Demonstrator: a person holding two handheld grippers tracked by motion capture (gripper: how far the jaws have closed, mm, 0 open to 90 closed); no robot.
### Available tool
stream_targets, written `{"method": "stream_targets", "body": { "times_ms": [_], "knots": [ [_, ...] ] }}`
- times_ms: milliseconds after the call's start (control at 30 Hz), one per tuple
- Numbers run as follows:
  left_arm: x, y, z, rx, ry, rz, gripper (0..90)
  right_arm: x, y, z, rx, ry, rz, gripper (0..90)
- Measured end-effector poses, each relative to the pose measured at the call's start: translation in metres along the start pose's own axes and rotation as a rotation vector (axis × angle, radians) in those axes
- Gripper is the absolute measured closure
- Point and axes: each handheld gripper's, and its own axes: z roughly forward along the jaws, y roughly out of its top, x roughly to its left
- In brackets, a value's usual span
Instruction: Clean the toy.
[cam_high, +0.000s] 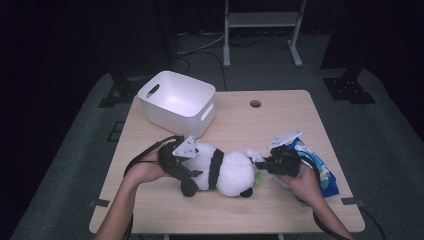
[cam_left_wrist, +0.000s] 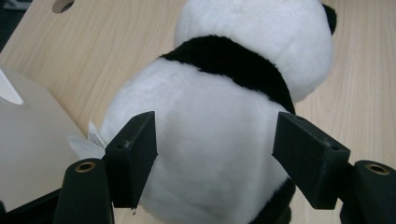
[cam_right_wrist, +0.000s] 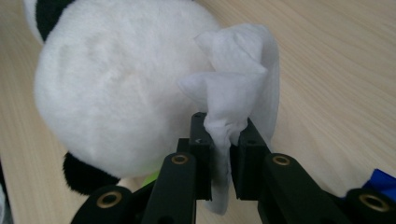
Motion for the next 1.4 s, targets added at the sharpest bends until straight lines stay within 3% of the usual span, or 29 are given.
{"method": "stream_targets", "body": {
  "times_ms": [133, 267, 467, 667, 867, 933, 1033, 1200, 1333, 1400],
  "knots": [
    [0.002, -0.001, 0.005, 0.025, 0.006, -0.012, 28.9, 0.006, -0.005, -0.012, -0.001, 0.017, -0.008, 79.4],
    [0.003, -0.004, 0.007, 0.017, 0.000, -0.027, 28.7, 0.016, -0.011, -0.019, 0.006, 0.051, -0.020, 79.4],
    [0.001, -0.005, 0.008, 0.025, -0.003, -0.022, 28.7, 0.031, -0.014, -0.010, 0.053, 0.093, -0.062, 79.5],
    [-0.001, -0.009, 0.011, 0.012, -0.006, -0.032, 28.7, 0.025, -0.010, 0.000, 0.057, 0.099, -0.053, 79.7],
    [-0.004, -0.011, 0.012, 0.010, 0.000, -0.025, 28.8, 0.011, -0.008, 0.001, 0.060, 0.030, -0.021, 79.6],
    [-0.005, -0.011, 0.012, 0.006, 0.004, -0.028, 28.8, 0.008, -0.010, 0.003, 0.066, 0.035, -0.013, 79.6],
    [-0.005, -0.013, 0.012, 0.003, 0.007, -0.028, 28.8, 0.012, -0.012, 0.004, 0.071, 0.058, -0.012, 79.6],
    [-0.007, -0.014, 0.012, 0.000, 0.008, -0.029, 28.7, 0.026, -0.014, 0.004, 0.087, 0.095, -0.054, 79.1],
    [-0.007, -0.014, 0.013, -0.008, 0.012, -0.029, 28.7, 0.029, -0.018, 0.002, 0.098, 0.124, -0.064, 79.2],
    [-0.007, -0.014, 0.013, -0.008, 0.013, -0.030, 28.7, 0.028, -0.018, 0.000, 0.099, 0.110, -0.065, 79.3]
  ]
}}
